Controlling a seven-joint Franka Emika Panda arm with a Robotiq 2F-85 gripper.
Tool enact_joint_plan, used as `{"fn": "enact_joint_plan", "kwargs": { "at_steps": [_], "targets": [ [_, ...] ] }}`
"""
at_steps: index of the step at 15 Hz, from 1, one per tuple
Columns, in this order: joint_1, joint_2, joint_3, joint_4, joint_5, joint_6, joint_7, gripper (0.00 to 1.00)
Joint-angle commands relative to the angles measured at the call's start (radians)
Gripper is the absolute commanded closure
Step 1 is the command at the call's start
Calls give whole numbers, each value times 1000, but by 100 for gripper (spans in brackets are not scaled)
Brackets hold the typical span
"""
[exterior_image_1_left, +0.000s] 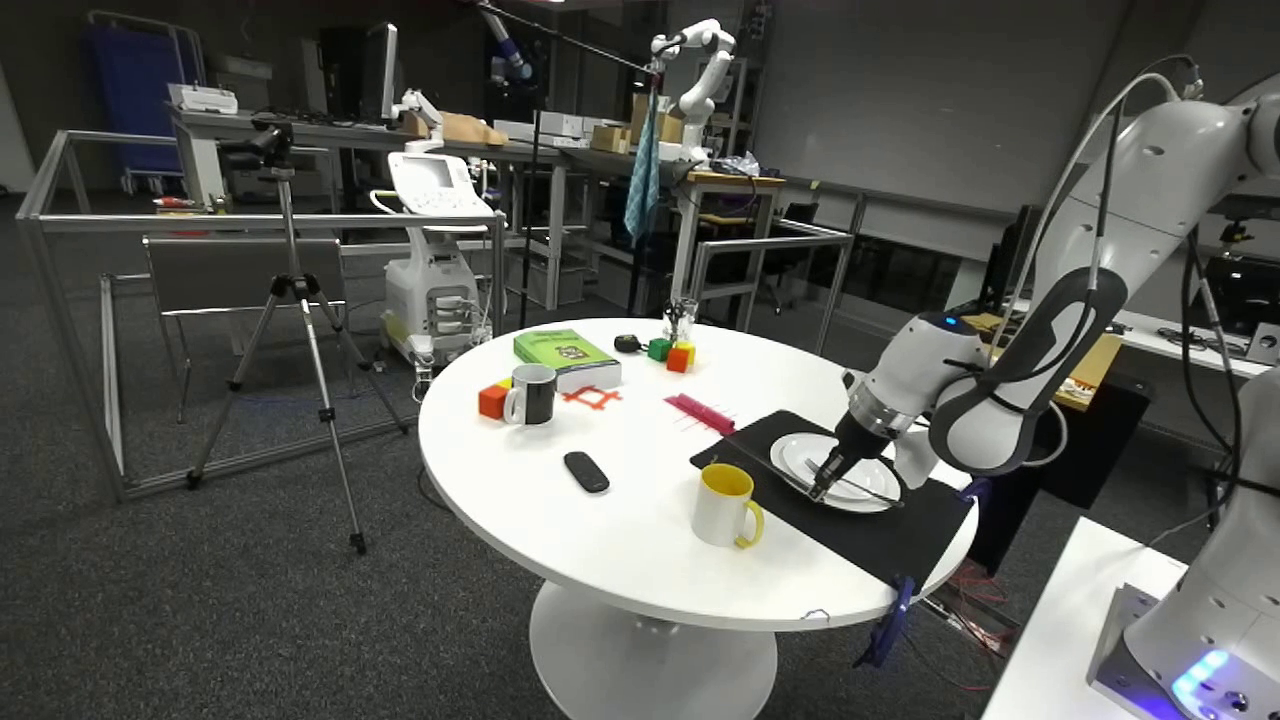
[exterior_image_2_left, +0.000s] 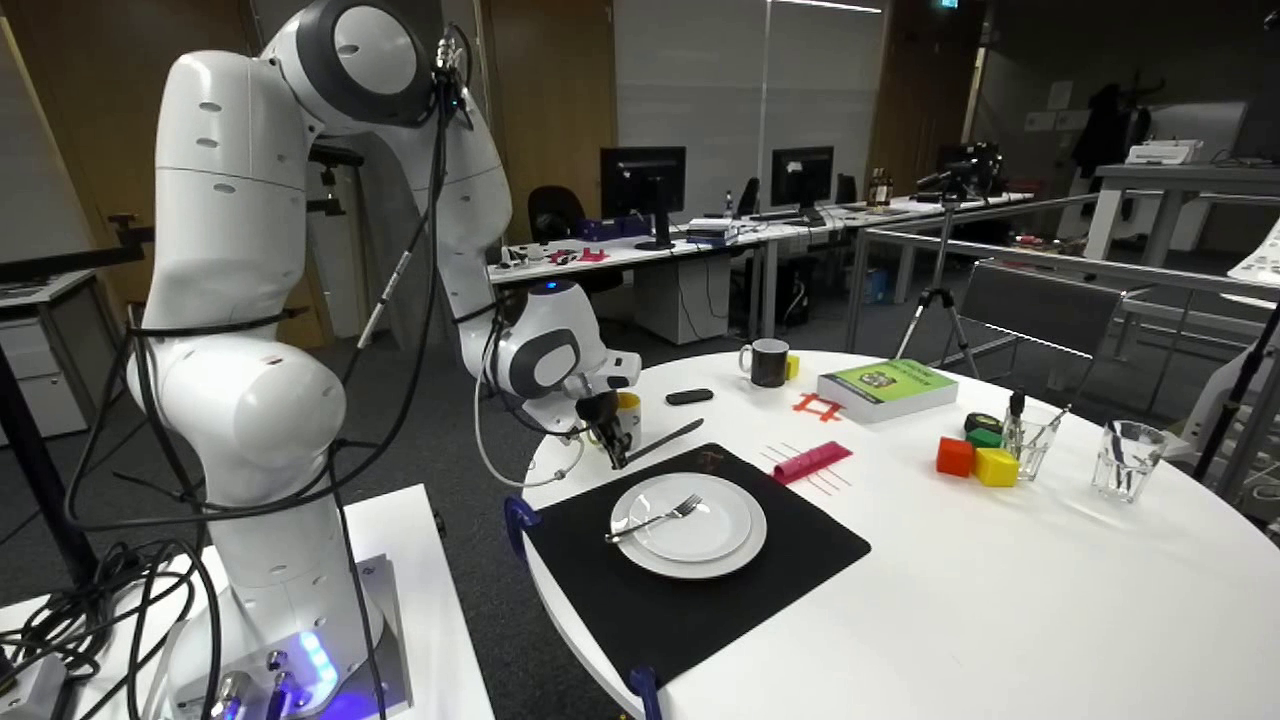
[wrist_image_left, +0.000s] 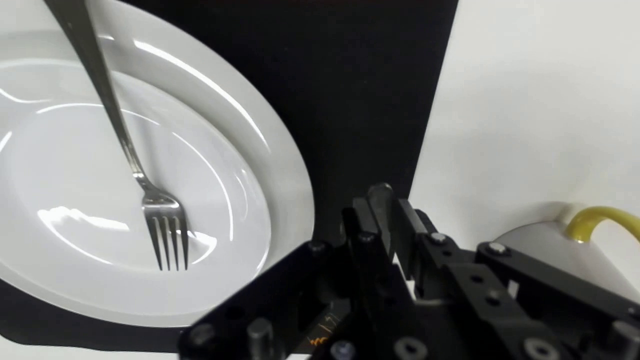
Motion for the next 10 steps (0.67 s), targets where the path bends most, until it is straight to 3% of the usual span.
{"fn": "enact_joint_plan", "kwargs": {
  "at_steps": [1, 5, 10],
  "targets": [
    [55, -138, -93, -85, -13, -80, -4, 96],
    [183, -158, -311, -101, -104, -126, 49, 96],
    [276, -184, -496, -106, -240, -177, 77, 96]
  ]
}}
